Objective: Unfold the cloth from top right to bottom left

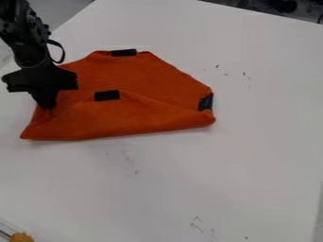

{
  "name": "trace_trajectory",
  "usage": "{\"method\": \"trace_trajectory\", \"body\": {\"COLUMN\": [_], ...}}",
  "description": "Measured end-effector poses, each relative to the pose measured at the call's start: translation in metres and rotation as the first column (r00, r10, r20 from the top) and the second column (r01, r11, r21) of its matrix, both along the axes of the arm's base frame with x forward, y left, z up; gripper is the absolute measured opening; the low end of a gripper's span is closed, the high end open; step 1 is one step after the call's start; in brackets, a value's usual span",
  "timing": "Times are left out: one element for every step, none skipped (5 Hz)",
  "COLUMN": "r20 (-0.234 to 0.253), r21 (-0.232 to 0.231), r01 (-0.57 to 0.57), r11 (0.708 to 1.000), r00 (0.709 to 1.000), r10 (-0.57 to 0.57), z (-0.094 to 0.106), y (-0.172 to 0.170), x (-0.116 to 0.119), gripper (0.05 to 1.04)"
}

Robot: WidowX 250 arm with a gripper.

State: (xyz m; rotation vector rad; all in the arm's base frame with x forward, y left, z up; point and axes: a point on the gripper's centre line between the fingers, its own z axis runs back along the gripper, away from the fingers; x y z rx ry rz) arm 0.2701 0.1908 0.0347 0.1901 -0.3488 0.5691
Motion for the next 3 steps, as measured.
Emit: {"method": "trace_trajectory", "body": {"r20": [0.000, 0.001, -0.011], "r21": [0.024, 0.033, 0.057], "r01": [-0.019, -0.026, -0.025], "r11": [1.000, 0.999, 0.998], "r00": [1.000, 1.000, 1.000], "r10": [0.019, 0.026, 0.026], "z": [0.003, 0.002, 0.005], "y": [0.008, 0.021, 0.040], "x": [-0.011, -0.021, -0.032], "gripper": [0.073, 0.217, 0.471]}}
